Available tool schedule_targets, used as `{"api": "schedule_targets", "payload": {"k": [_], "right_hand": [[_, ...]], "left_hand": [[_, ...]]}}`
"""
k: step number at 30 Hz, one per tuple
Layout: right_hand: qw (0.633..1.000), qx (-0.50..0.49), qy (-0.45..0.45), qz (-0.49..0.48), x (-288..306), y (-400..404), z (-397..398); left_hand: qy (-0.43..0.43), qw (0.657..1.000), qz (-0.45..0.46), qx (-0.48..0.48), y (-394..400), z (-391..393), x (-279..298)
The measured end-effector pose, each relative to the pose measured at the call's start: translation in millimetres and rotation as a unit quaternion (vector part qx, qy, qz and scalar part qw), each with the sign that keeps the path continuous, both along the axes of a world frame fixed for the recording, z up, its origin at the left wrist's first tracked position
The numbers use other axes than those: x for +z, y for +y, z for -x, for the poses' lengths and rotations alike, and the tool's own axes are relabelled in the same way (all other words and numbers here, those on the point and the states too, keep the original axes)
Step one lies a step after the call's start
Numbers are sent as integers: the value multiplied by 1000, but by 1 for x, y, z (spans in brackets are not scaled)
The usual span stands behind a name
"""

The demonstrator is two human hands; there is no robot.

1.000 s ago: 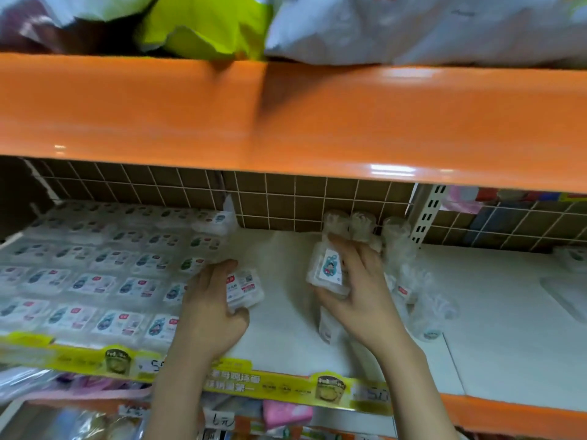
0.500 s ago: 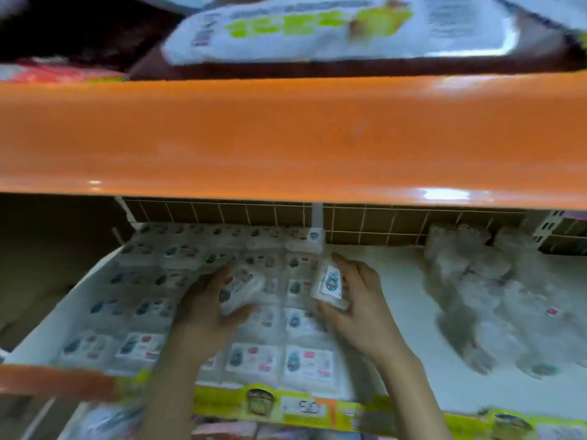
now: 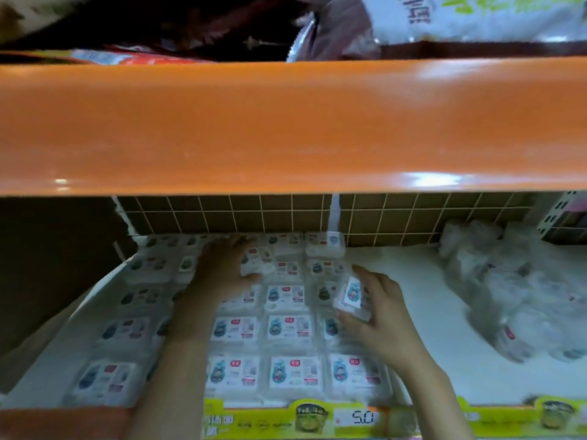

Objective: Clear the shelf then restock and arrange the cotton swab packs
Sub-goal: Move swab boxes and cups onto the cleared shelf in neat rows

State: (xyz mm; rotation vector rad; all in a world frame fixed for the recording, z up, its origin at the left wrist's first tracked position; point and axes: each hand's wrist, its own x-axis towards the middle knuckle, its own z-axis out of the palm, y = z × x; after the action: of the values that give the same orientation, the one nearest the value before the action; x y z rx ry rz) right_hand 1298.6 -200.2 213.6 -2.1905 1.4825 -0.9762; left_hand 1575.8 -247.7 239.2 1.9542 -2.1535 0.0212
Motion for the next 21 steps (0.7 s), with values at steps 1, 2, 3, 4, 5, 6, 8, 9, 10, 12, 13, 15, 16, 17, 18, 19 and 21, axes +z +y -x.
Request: {"api": "schedule_targets", "payload": {"k": [1, 2, 3, 4, 5, 6, 8, 9, 10, 12, 13, 15, 16, 17, 18, 19, 21], "right_hand": [[1000, 0, -1, -2, 0, 1, 1], [1000, -1, -2, -3, -1, 1, 2], [1000, -3, -6, -5, -1, 2, 2], [1000, -5, -9, -8, -2, 2, 1], [1000, -6, -11, -12, -2, 2, 0], [1000, -8, -9, -16, -3, 3, -1], [1000, -11, -1, -23, -3, 3, -5], [1000, -12, 4, -24, -3, 3, -7], [1000, -13, 9, -25, -3, 2, -10], [999, -11, 16, -27, -3, 0, -14], [999, -7, 18, -27, -3, -1, -17], [999, 0, 18, -32, -3, -2, -21], [999, 2, 17, -38, -3, -2, -23], [999, 2, 17, -42, -4, -2, -25], [999, 4, 20, -44, -4, -2, -27], [999, 5, 22, -45, -4, -3, -29], [999, 5, 11, -48, -4, -4, -33]], "left_hand": [[-18, 1000, -13, -3, -3, 0, -2], [-25, 999, -25, -2, -5, 0, -3], [-26, 999, -35, 1, -6, 0, -3], [-27, 999, -39, 1, -7, 0, -4], [-31, 999, -38, -1, -7, 0, -5], [-41, 998, -35, -9, -8, -1, -6], [-61, 997, -36, -26, -8, -3, -8], [-62, 997, -38, -28, -8, -4, -10], [-57, 997, -36, -30, -8, -4, -11], [-46, 998, -18, -33, -2, -1, -16], [-36, 999, -1, -31, 4, 1, -19], [6, 999, 51, -12, 18, 3, -28], [35, 996, 83, 8, 26, 3, -34], [59, 992, 106, 30, 34, 3, -40], [76, 989, 116, 49, 42, 4, -45], [85, 988, 115, 62, 49, 6, -51], [95, 988, 90, 86, 59, 10, -60]]}}
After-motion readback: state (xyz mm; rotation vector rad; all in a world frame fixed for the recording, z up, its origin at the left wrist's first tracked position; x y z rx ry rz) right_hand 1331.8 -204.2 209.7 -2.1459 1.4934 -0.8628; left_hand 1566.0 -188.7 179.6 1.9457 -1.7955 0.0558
